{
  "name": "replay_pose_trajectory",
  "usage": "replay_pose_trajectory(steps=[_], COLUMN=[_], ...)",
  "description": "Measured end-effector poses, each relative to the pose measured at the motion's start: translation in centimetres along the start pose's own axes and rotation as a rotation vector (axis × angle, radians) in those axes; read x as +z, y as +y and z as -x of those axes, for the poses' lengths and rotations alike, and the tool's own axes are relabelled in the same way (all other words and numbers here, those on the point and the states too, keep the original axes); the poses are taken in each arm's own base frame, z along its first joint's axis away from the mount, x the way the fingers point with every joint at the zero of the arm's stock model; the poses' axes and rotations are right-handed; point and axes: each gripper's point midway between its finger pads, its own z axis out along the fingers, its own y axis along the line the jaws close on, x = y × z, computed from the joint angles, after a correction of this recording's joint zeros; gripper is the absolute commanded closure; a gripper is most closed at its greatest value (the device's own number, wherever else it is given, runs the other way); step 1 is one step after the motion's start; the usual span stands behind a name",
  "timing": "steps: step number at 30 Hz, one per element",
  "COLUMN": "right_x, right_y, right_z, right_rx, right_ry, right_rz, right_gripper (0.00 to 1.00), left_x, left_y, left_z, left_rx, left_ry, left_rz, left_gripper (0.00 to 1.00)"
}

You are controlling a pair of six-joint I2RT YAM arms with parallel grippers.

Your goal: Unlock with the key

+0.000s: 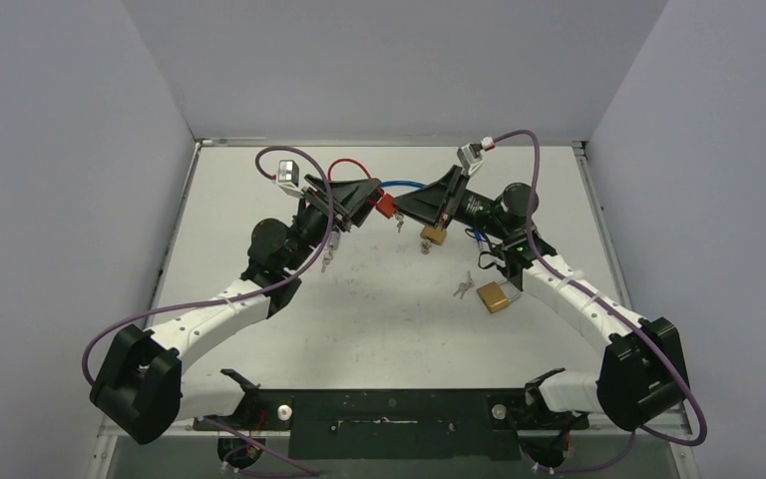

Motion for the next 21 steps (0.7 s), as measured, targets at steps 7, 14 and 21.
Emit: replay_pose_trajectory(steps=[7,14,21], right_x=[0.4,0.7,1.2], right_y=[-0.3,0.2,-0.7], right_z=[1.2,1.7,1.0], right_rx=[0.063,0.058,0.061], right_ry=[-0.071,-0.089,-0.069], right_rz=[0.024,0.059,0.034], right_gripper=[0.94,0.95,0.94], left_x=[0.0,0.1,0.4], left_y=[0.3,0.9,1.1], left_z=[-0.2,-1.1,-1.3], left_rx=[-0.015,-0.014,-0.013], left_ry=[0.01,0.039,0.048], left_rz=[0.013,0.051,0.059], left_gripper=[0.4,0.55,0.75])
